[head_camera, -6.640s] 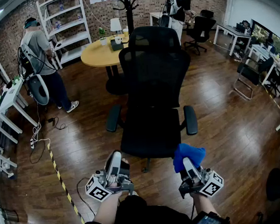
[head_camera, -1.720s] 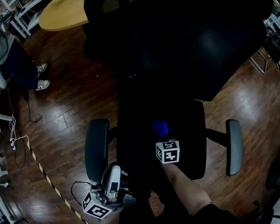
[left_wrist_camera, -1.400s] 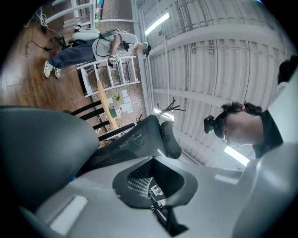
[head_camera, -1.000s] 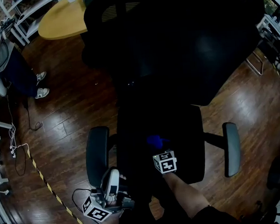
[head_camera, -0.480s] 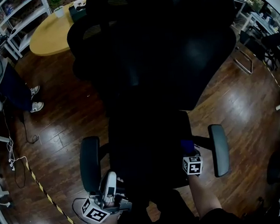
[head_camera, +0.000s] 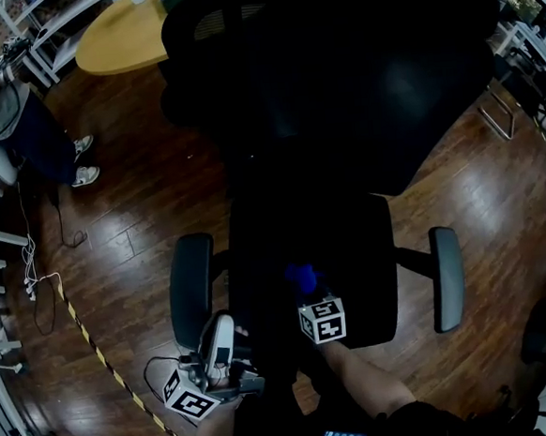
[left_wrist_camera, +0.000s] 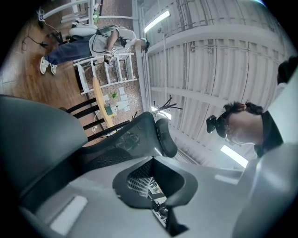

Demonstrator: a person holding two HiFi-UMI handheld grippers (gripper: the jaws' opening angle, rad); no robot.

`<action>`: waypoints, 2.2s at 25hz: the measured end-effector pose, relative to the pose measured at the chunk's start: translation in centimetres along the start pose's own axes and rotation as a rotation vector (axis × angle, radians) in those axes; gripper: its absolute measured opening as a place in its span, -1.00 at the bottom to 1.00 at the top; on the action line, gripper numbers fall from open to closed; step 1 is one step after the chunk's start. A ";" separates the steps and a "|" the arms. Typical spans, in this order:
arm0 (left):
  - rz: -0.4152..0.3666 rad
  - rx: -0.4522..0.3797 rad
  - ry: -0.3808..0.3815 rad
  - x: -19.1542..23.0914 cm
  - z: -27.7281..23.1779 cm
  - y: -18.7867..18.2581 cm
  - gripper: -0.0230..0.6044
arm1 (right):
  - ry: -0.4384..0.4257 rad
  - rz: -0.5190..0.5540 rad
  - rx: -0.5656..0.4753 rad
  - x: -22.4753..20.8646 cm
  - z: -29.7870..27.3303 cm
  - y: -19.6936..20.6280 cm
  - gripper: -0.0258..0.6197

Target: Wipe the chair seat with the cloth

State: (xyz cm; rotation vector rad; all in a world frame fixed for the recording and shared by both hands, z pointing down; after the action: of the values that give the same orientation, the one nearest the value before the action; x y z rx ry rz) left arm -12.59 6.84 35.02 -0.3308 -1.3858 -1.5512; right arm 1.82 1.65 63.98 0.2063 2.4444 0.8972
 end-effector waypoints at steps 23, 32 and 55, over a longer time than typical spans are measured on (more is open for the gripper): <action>0.037 0.059 0.031 1.0 -0.7 1.5 -0.94 | 0.271 -0.028 0.033 -13.8 8.1 4.4 -0.67; 0.037 0.074 0.034 0.7 -1.6 2.0 -0.94 | 0.451 -0.188 -0.102 -21.7 15.5 3.5 -0.67; 0.005 0.016 -0.016 0.5 0.4 1.0 -0.94 | -0.250 0.049 0.154 14.0 -1.4 11.3 -0.67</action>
State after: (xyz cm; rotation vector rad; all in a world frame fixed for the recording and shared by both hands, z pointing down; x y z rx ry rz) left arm -12.24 7.11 36.13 -0.3368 -1.4082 -1.5356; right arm -11.22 13.93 66.20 0.4101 2.2821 0.6601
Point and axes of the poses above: the fingertips, and each gripper's own axes: z backward along the fingers, x to its left, y out of its underside, the point moved 1 cm from there along z, backward along the fingers, and after that the axes turned 11 degrees about -z, right-handed, at the moved point
